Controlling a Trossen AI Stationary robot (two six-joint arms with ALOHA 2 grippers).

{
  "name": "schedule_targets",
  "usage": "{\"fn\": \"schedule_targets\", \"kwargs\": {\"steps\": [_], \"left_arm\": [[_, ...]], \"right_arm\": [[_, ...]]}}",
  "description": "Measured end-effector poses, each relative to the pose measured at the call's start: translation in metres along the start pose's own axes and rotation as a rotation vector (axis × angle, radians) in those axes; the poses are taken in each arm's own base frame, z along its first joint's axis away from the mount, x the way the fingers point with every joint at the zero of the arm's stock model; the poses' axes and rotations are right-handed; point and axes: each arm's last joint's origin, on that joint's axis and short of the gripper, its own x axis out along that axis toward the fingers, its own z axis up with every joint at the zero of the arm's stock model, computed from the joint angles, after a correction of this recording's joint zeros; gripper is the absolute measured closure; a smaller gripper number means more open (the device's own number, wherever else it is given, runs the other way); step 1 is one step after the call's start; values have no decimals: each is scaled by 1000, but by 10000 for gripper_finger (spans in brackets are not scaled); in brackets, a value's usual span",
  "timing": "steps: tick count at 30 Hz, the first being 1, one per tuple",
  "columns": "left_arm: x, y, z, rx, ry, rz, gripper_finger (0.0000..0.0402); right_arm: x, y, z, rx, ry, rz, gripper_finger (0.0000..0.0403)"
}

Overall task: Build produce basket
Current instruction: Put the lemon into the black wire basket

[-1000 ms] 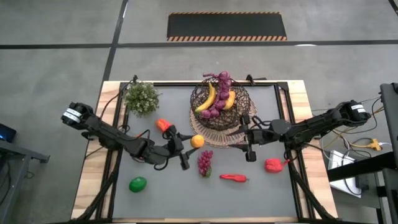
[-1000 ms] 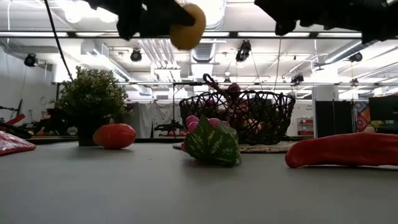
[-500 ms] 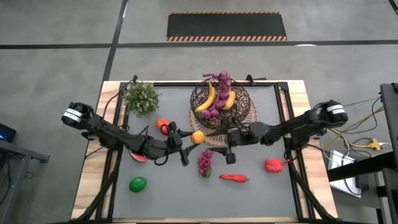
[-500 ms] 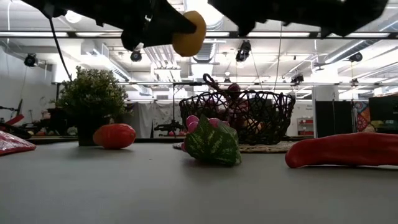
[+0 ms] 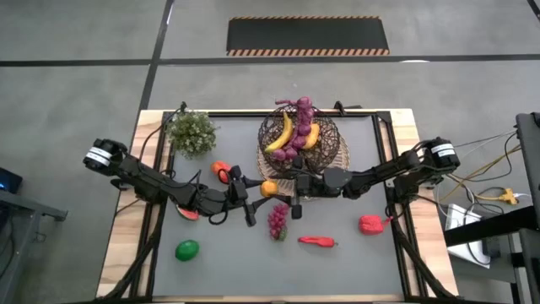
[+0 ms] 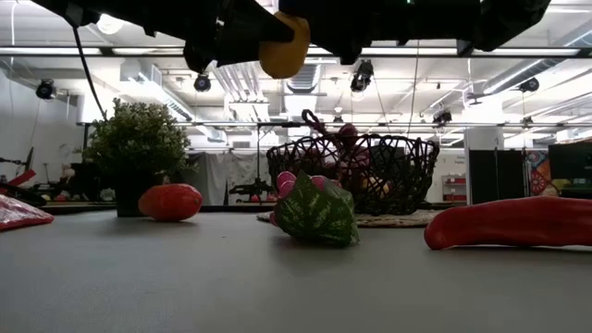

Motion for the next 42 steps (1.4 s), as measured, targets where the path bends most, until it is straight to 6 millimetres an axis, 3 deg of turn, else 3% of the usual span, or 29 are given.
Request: {"fn": "schedule_targets", "kwargs": {"steps": [6, 13, 17, 28, 36, 42], "left_arm": [[0, -1, 1, -10, -10, -22, 198], [0, -1, 2, -14, -13, -24, 198], [0, -1, 2, -16, -10, -29, 195], [0, -2, 4, 1, -22, -56, 95], [-3, 1, 5, 65, -3, -48, 84], [-14, 11, 16, 161, 20, -30, 84]], "right_arm": [[0, 0, -1, 15, 12, 3, 192], [0, 1, -2, 14, 23, 5, 259], [0, 1, -3, 14, 32, 6, 262], [-3, 0, -6, 25, 94, 0, 267], [-9, -4, 16, 11, 206, 15, 269], [-18, -11, 44, -9, 323, 26, 270]]}}
